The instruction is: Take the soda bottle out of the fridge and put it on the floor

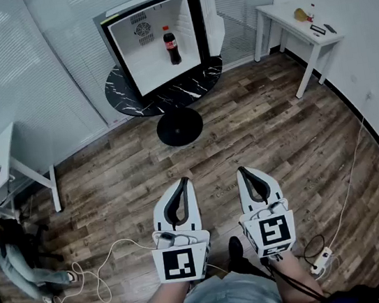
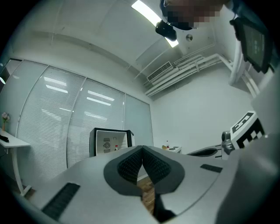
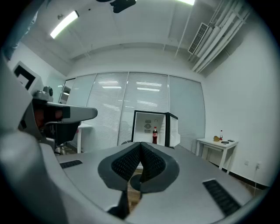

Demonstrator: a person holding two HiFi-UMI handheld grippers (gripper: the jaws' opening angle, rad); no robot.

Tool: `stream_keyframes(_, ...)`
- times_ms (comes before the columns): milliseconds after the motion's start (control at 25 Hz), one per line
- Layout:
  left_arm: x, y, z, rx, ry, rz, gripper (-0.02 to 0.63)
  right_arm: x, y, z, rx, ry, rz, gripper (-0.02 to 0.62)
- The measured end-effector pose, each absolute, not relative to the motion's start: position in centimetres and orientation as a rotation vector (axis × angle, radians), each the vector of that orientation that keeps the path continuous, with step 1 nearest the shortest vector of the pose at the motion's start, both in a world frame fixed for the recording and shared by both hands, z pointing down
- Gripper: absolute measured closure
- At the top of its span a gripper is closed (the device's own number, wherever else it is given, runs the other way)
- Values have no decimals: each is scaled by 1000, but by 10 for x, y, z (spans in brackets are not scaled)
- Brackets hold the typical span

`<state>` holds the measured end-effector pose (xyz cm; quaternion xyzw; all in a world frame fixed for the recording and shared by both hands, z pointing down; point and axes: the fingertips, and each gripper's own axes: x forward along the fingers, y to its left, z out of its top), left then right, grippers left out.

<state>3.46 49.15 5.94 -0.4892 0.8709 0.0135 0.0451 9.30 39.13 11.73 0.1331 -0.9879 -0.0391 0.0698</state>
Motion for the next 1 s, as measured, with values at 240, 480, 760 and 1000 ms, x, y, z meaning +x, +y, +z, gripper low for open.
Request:
stream_keyframes(240, 29, 453, 65, -1483, 2661, 32, 589, 88, 354, 123, 393, -2973, -117, 584)
stream_keyframes(480, 33, 419, 66, -1443, 2687, -12, 589, 86, 314, 117, 362, -3015, -86, 583)
stream_keyframes(760, 26, 394, 49, -1336, 2693, -44, 589, 70, 276, 98, 332, -3048, -104, 581)
stream_keyframes(1000, 13, 382, 41, -1289, 2700, -23, 589, 55, 263, 93, 287, -3067, -108, 581)
